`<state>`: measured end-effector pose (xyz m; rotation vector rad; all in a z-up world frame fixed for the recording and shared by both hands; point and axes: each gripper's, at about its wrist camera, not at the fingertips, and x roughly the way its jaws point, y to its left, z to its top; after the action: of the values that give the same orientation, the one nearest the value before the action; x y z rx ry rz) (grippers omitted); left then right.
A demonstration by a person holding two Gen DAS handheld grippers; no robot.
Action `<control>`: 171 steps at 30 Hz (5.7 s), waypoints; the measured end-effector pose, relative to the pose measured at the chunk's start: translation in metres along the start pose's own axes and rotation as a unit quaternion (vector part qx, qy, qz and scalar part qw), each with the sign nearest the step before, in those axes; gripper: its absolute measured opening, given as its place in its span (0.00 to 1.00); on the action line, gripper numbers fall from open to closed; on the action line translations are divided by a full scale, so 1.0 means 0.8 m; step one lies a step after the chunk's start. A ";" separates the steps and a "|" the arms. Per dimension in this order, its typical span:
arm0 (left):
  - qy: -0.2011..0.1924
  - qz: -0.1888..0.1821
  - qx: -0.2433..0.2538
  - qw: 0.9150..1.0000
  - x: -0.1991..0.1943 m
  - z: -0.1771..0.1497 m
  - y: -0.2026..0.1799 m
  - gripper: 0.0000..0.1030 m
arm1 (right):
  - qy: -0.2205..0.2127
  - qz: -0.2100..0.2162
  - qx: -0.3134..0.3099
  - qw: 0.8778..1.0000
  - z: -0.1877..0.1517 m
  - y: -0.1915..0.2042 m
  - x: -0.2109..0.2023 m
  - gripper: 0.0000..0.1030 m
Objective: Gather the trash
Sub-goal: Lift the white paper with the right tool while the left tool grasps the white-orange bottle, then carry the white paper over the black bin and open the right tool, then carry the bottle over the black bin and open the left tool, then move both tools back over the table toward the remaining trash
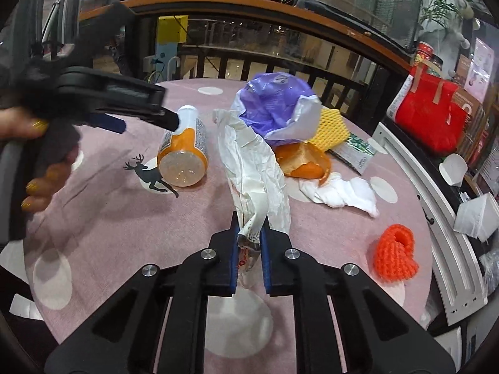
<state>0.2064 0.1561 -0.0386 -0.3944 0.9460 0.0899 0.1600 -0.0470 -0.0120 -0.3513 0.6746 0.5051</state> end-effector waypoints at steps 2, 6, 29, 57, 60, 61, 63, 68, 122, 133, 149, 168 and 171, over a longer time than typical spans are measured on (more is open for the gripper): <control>0.028 0.007 -0.002 1.000 0.020 0.014 -0.004 0.93 | -0.007 -0.002 -0.002 1.000 -0.005 0.000 -0.009 0.12; 0.067 0.006 0.002 0.998 0.053 0.033 -0.015 0.93 | -0.019 -0.007 -0.013 1.000 -0.014 0.002 -0.024 0.12; 0.093 -0.016 0.047 0.994 0.068 0.008 -0.033 0.61 | -0.045 0.004 0.033 0.998 -0.044 -0.027 -0.058 0.12; -0.025 -0.148 0.180 0.972 -0.047 -0.099 -0.184 0.59 | -0.008 -0.130 0.242 0.961 -0.173 -0.213 -0.140 0.12; -0.019 -0.169 0.197 0.966 -0.046 -0.108 -0.214 0.59 | 0.017 -0.151 0.275 0.949 -0.210 -0.237 -0.142 0.12; -0.017 -0.174 0.204 0.963 -0.046 -0.111 -0.224 0.59 | 0.028 -0.153 0.285 0.946 -0.221 -0.242 -0.139 0.12; -0.015 -0.185 0.217 0.958 -0.045 -0.116 -0.245 0.59 | 0.054 -0.151 0.304 0.939 -0.245 -0.254 -0.129 0.12; -0.007 -0.205 0.251 0.946 -0.041 -0.136 -0.293 0.59 | 0.117 -0.117 0.351 0.921 -0.308 -0.278 -0.077 0.12; 0.234 -0.070 0.463 0.852 0.235 -0.373 -0.549 0.59 | 0.023 -0.252 0.504 0.826 -0.410 -0.347 -0.230 0.68; 0.297 -0.028 0.503 0.811 0.296 -0.406 -0.541 0.59 | 0.028 -0.241 0.512 0.824 -0.414 -0.345 -0.221 0.68; 0.192 -0.082 0.492 0.845 0.186 -0.348 -0.555 0.78 | 0.004 -0.287 0.490 0.823 -0.395 -0.346 -0.247 0.82; -0.027 -0.161 0.409 0.898 -0.013 -0.236 -0.430 0.90 | -0.012 -0.207 0.397 0.894 -0.284 -0.303 -0.186 0.84; -0.064 -0.145 0.381 0.911 -0.026 -0.215 -0.398 0.92 | -0.013 -0.180 0.375 0.910 -0.256 -0.287 -0.163 0.85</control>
<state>0.1399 -0.1999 -0.0186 0.2010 0.7148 -0.5116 0.0957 -0.3739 -0.0411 0.2593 0.7086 -0.1215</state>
